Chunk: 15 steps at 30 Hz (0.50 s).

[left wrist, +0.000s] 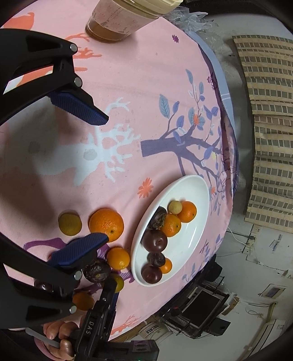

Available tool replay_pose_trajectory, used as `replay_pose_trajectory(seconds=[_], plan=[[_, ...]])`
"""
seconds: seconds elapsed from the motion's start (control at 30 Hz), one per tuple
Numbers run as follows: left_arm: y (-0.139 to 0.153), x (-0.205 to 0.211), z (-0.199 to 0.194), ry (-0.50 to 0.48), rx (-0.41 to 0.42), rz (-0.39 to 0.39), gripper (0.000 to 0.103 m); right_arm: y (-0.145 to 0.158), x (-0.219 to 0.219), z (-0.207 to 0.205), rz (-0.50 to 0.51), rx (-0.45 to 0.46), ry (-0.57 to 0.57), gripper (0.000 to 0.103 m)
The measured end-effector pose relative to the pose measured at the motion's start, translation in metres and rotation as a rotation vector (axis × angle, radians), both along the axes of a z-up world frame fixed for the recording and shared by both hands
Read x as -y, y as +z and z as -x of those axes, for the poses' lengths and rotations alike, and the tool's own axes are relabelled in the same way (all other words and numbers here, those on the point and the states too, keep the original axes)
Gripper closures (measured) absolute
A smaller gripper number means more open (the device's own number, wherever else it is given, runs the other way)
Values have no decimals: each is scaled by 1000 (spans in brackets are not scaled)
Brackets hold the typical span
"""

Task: Organize fruits
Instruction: 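Grasp a large orange with the left gripper while the right gripper grasps a yellow-orange fruit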

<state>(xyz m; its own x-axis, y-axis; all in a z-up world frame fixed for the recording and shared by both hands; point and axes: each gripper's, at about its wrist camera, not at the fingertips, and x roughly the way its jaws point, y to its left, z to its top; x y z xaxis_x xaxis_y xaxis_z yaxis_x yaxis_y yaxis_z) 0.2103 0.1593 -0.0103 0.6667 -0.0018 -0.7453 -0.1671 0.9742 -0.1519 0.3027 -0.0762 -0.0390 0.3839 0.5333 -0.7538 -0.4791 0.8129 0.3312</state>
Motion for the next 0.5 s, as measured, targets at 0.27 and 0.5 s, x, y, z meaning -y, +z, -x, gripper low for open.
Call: replay_pose_trajectory(seconds=[0.27, 0.5], plan=[[-5, 26, -17, -123, -19, 4, 30, 22, 12, 6, -66, 52, -30, 65], [-16, 45, -43, -166, -68, -6, 44, 27, 13, 6, -71, 53, -33, 65]])
